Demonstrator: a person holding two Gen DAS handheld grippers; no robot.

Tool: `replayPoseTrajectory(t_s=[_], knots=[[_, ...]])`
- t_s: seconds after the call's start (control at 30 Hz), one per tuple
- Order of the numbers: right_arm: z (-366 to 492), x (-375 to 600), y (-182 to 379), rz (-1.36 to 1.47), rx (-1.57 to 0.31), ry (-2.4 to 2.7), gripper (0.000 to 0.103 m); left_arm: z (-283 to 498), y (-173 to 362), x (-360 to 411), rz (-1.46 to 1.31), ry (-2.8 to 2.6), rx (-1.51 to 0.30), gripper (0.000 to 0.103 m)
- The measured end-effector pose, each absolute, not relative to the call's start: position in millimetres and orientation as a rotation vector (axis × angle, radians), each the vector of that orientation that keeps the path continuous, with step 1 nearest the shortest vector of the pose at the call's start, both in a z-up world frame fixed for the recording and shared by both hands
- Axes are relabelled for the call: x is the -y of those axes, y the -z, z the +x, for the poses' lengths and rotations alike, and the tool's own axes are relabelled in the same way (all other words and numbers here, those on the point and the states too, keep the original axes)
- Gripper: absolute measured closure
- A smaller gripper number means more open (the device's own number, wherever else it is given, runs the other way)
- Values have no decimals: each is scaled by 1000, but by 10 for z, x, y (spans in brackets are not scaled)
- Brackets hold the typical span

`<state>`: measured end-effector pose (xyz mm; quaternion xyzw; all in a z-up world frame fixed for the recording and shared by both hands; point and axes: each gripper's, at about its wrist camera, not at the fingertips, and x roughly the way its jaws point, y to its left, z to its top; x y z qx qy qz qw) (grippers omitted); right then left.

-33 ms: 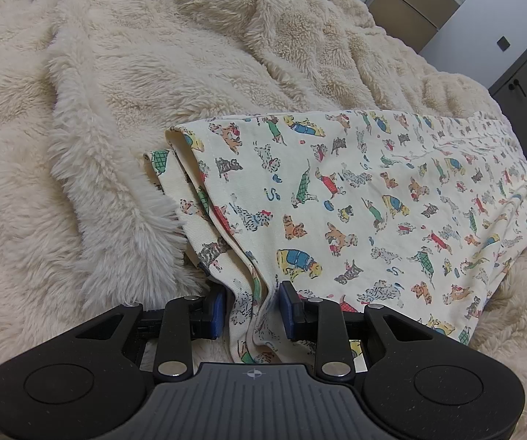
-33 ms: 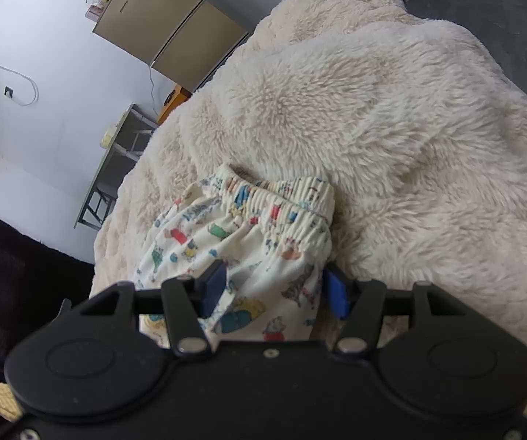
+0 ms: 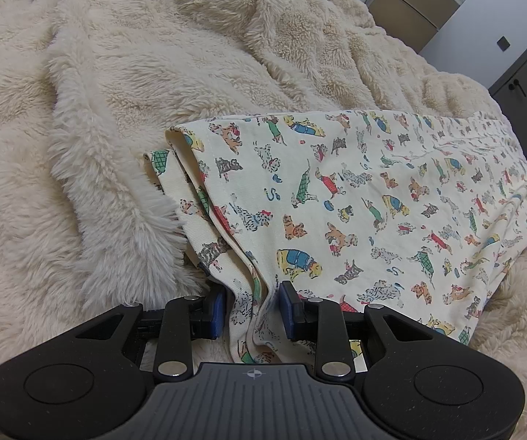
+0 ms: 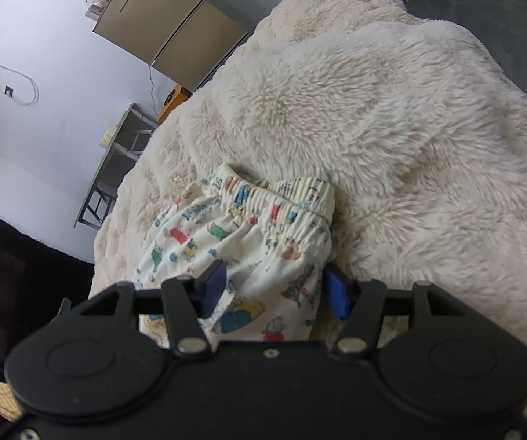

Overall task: Fold clothes
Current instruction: 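Grasp the dog-print pants with the left tool while the right tool grips the waistband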

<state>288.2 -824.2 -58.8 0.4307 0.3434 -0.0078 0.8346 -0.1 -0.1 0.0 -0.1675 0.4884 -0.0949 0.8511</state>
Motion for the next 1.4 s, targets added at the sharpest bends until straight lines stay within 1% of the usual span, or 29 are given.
replayPoseTrajectory(t_s=[0.33, 0.53, 0.77, 0.97, 1.1, 1.17, 1.27, 1.3, 1.33, 1.37, 1.4], knots=[[2823, 8232, 510, 907, -699, 40, 47, -10, -3, 0, -362, 197, -1031, 77], [2763, 8373, 519, 983, -675, 11, 47, 14, 14, 17, -365, 188, -1022, 73], [2731, 8616, 756, 1169, -632, -21, 49, -11, 21, -12, -412, 199, -1004, 59], [2777, 8702, 988, 1263, -603, -100, 49, -76, 77, -146, -519, 235, -966, 42], [2887, 8703, 1051, 1276, -602, -129, 49, -138, 131, -299, -627, 202, -937, 43], [2941, 8701, 1041, 1278, -604, -137, 54, -179, 168, -352, -673, 198, -928, 43], [3006, 8678, 1014, 1300, -575, -139, 68, -192, 223, -382, -735, 193, -925, 41], [2991, 8663, 1008, 1291, -566, -141, 79, -180, 223, -387, -745, 188, -922, 43], [2992, 8649, 973, 1270, -561, -135, 84, -168, 222, -394, -756, 181, -920, 47], [2967, 8644, 958, 1258, -558, -129, 85, -156, 220, -400, -767, 174, -917, 62], [2956, 8633, 908, 1233, -552, -121, 88, -143, 207, -405, -769, 174, -914, 72]])
